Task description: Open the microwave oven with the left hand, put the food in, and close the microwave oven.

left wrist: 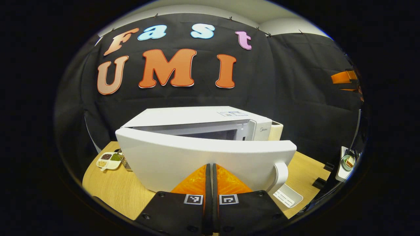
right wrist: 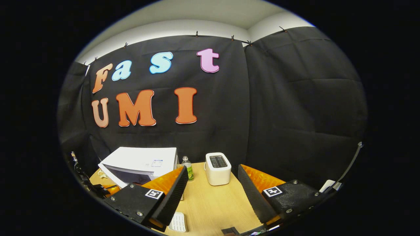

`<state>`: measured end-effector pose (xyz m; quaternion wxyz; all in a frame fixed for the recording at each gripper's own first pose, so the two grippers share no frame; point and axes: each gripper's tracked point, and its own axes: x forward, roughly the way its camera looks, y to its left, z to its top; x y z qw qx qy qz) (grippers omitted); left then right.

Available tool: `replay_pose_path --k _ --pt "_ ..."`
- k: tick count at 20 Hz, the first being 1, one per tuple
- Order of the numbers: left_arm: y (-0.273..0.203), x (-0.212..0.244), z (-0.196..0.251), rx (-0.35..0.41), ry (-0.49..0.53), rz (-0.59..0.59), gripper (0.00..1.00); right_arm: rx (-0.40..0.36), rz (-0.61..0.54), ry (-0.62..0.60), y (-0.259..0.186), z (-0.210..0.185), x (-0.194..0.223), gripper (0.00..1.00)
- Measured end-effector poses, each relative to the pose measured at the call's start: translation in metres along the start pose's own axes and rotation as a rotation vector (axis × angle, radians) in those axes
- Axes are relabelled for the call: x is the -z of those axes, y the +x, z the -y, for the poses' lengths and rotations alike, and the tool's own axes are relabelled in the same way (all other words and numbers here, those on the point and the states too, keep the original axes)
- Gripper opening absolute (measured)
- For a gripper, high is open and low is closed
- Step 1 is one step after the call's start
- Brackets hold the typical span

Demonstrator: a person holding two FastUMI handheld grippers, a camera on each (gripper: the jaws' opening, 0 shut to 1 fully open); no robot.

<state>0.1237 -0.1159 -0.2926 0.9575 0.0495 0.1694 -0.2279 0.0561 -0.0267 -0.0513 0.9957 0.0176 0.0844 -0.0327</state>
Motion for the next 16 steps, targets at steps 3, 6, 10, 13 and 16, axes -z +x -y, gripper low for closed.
replay_pose_path --k 3,6,10,13,16 --pt "0.021 -0.003 -0.001 -0.022 0.016 -0.006 0.04 0.016 -0.005 0.008 0.005 0.014 0.001 0.95" --pt "0.041 -0.008 0.0 -0.059 0.022 -0.003 0.04 0.041 -0.021 0.019 0.008 0.033 0.005 0.95" --pt "0.063 -0.008 -0.007 -0.1 -0.001 -0.014 0.04 0.079 -0.034 0.037 0.007 0.055 0.01 0.95" --pt "0.073 -0.012 -0.012 -0.143 -0.033 0.009 0.04 0.1 -0.041 0.048 0.008 0.059 0.01 0.95" --pt "0.079 -0.009 -0.006 -0.126 -0.037 0.001 0.04 0.11 -0.037 0.048 0.003 0.071 0.01 0.95"
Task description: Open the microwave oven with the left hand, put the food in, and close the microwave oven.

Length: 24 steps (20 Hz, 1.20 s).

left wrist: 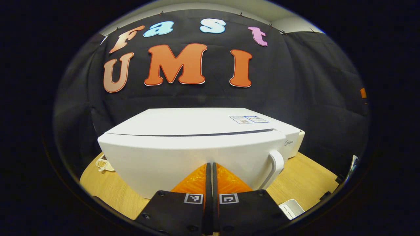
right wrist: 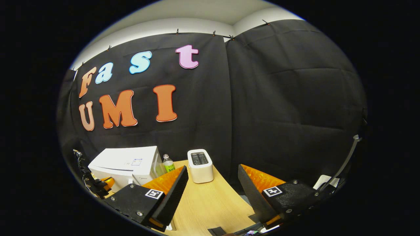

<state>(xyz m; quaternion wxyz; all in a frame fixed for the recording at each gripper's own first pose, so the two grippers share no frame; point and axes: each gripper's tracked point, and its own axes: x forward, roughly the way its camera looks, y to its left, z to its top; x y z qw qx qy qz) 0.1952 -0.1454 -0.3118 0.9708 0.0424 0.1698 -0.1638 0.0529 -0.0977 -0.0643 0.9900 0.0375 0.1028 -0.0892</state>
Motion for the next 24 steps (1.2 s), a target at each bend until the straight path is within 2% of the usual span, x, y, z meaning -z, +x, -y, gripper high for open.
replay_pose_path --k 5,11,16,18,20,24 --pt "0.005 0.0 -0.003 -0.05 0.036 0.016 0.04 0.005 0.004 -0.005 0.0 0.002 -0.004 0.95" --pt "0.008 -0.002 0.008 -0.021 0.071 -0.004 0.04 0.005 0.005 -0.004 -0.005 0.004 -0.008 0.95" --pt "-0.024 -0.057 0.022 0.047 0.041 0.022 0.04 -0.025 0.037 -0.017 -0.009 -0.004 -0.023 0.95" --pt "-0.044 -0.087 0.011 0.039 0.054 0.022 0.01 -0.053 0.049 -0.013 -0.011 -0.01 -0.03 0.95" --pt "-0.065 -0.121 -0.004 0.028 0.048 0.04 0.04 -0.072 0.059 -0.019 -0.009 -0.015 -0.036 0.95" --pt "-0.113 -0.176 -0.041 -0.017 -0.035 0.056 0.04 -0.099 0.069 -0.027 -0.003 -0.023 -0.049 0.95"
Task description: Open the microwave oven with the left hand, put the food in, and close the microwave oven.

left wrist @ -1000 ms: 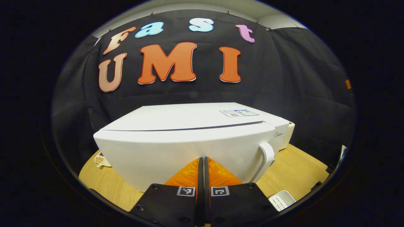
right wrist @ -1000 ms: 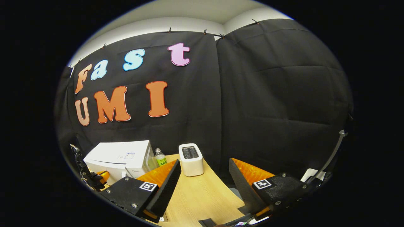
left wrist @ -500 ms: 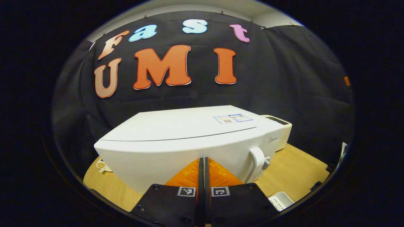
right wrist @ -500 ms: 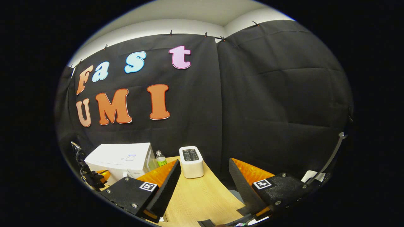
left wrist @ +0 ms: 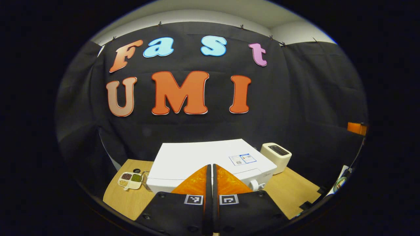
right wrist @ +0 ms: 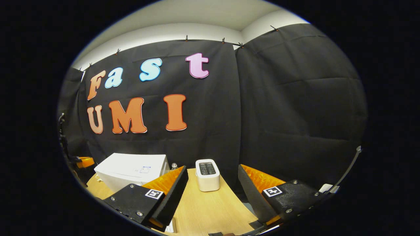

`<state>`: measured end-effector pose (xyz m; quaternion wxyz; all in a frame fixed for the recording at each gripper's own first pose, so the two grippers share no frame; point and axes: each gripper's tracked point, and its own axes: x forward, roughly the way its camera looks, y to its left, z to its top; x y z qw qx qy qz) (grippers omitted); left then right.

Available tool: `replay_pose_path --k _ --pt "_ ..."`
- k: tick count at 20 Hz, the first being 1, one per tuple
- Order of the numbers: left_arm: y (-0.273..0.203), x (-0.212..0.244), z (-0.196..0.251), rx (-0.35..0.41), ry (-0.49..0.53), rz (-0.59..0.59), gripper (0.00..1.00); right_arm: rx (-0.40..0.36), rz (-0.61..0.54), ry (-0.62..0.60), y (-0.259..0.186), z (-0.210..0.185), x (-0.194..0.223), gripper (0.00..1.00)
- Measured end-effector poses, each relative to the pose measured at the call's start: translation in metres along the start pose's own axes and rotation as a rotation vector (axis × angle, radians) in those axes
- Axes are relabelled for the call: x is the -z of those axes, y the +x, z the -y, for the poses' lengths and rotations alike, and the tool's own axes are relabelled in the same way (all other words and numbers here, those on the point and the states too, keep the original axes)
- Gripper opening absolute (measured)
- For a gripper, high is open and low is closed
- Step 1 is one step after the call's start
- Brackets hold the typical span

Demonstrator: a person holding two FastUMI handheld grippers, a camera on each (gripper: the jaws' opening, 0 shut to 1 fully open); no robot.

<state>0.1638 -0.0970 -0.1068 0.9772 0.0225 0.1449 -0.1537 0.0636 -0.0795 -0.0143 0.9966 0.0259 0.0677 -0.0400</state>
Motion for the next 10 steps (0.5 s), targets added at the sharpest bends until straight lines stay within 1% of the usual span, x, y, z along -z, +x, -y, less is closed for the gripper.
replay_pose_path --k 2,5,6,7,8,9,10 --pt "-0.023 -0.029 -0.022 -0.047 -0.025 0.021 0.04 -0.014 0.014 -0.002 0.002 -0.005 -0.009 0.95" --pt "-0.058 -0.066 -0.058 -0.142 -0.002 0.063 0.05 -0.03 0.031 -0.015 0.007 -0.012 -0.023 0.95" --pt "-0.067 -0.074 -0.068 -0.167 -0.007 0.07 0.08 -0.037 0.032 -0.018 0.008 -0.016 -0.026 0.95" --pt "-0.077 -0.08 -0.07 -0.17 -0.028 0.071 0.09 -0.046 0.035 -0.021 0.009 -0.02 -0.029 0.95" --pt "-0.085 -0.083 -0.073 -0.16 -0.051 0.075 0.24 -0.051 0.037 -0.021 0.01 -0.023 -0.032 0.95" --pt "-0.094 -0.092 -0.076 -0.156 -0.076 0.083 0.32 -0.057 0.038 -0.022 0.011 -0.027 -0.034 0.95" --pt "-0.101 -0.098 -0.084 -0.171 -0.095 0.09 0.4 -0.067 0.042 -0.021 0.012 -0.031 -0.036 0.95"
